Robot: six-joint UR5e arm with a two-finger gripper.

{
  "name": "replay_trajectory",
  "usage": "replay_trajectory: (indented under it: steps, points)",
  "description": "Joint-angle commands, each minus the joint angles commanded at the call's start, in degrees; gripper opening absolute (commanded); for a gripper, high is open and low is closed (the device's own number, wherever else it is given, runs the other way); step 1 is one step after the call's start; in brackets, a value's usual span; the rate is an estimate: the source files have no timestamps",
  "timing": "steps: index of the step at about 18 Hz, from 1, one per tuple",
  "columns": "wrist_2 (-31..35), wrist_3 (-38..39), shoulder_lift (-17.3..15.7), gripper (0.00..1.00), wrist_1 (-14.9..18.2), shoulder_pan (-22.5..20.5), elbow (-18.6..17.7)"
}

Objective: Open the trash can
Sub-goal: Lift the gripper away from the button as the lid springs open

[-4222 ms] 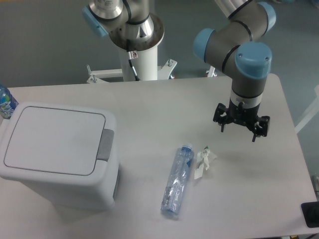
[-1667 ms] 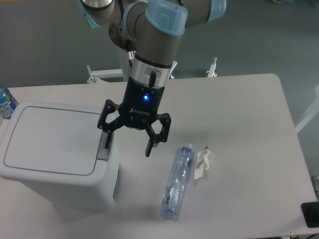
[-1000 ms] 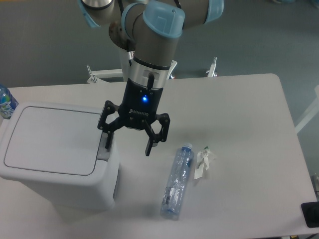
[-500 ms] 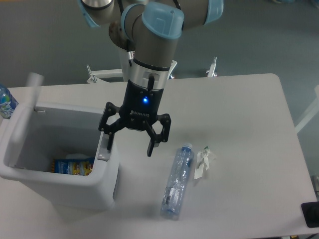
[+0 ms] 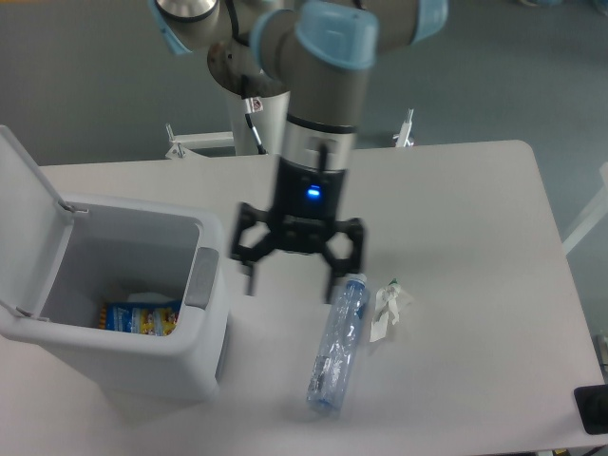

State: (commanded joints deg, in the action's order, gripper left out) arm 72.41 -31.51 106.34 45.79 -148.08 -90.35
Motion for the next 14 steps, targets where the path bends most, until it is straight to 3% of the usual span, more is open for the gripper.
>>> replay_trajectory:
  steps: [5,10,14]
  points:
    - [7.1,-14.8,5.4,1.0,0.1,-7.9,0.0]
    - [7.5,-42.5,6.7,1.0,0.4,-12.8,-1.9]
    - [12.9,-50.6,6.1,1.0,0.6,-12.9,-5.1]
